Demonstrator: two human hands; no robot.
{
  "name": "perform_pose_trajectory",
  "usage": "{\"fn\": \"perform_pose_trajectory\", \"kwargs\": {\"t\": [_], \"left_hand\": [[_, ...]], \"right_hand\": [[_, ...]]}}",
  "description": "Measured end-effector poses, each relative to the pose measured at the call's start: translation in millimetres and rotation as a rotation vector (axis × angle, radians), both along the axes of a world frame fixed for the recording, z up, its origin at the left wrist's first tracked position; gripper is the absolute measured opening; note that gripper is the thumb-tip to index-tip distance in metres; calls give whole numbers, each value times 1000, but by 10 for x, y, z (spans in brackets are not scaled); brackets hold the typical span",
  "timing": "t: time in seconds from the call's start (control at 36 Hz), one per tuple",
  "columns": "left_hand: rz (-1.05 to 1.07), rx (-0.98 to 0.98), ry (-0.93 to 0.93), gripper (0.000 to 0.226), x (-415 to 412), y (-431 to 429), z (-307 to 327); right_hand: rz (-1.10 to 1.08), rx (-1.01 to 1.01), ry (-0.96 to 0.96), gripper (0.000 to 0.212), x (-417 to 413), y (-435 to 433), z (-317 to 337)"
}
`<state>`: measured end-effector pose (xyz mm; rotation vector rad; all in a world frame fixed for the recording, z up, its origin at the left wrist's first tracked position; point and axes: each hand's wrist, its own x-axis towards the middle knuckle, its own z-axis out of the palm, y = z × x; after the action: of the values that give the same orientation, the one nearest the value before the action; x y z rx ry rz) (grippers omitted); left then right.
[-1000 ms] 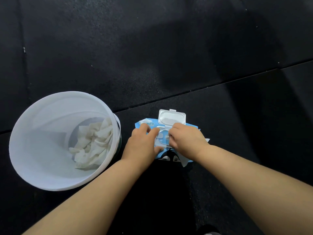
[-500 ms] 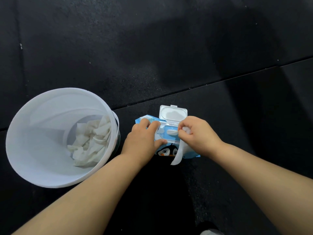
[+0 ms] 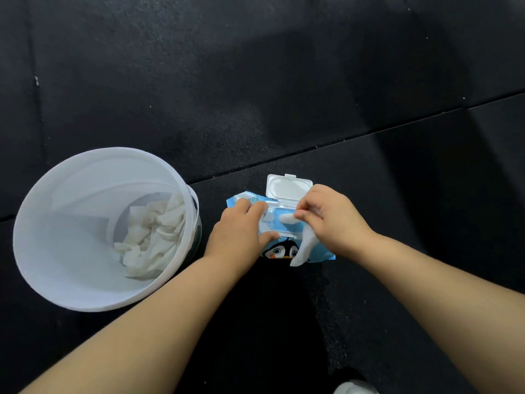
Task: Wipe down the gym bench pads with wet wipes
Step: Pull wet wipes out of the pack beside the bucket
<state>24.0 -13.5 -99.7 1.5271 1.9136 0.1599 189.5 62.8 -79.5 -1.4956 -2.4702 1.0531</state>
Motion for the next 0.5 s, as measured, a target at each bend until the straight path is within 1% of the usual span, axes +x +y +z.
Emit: {"fn": "perform_pose_trajectory", "kwargs": {"t": [0.11,0.19,0.25,0.31,0.36,0.42,0.44,0.5], "left_hand": [[-16,2,0,54,32,25,19],[-61,0,26,55,51,33,17],[-60,-4,16,57,65,36,16],[-47,-2,-12,60,94,44,25],[-52,-3,-15,61,128,72,34],[-54,-9,3,60,158,114,37],[-47,-10,8,57,168,137,34],[-32,-9,15,51,185,176,33]], "right_hand": [[-85,-21,53,13,41,-1,19],[-145,-50,68,11,63,11,51],[-140,-76,57,11,83,26,87],[-85,-95,-9,9,110,43,107],[-33,-99,-120,9,132,55,105],[6,-72,-242,18,130,55,89],[6,-53,-275,21,119,59,82],[-22,-10,-271,15,89,75,79]]}}
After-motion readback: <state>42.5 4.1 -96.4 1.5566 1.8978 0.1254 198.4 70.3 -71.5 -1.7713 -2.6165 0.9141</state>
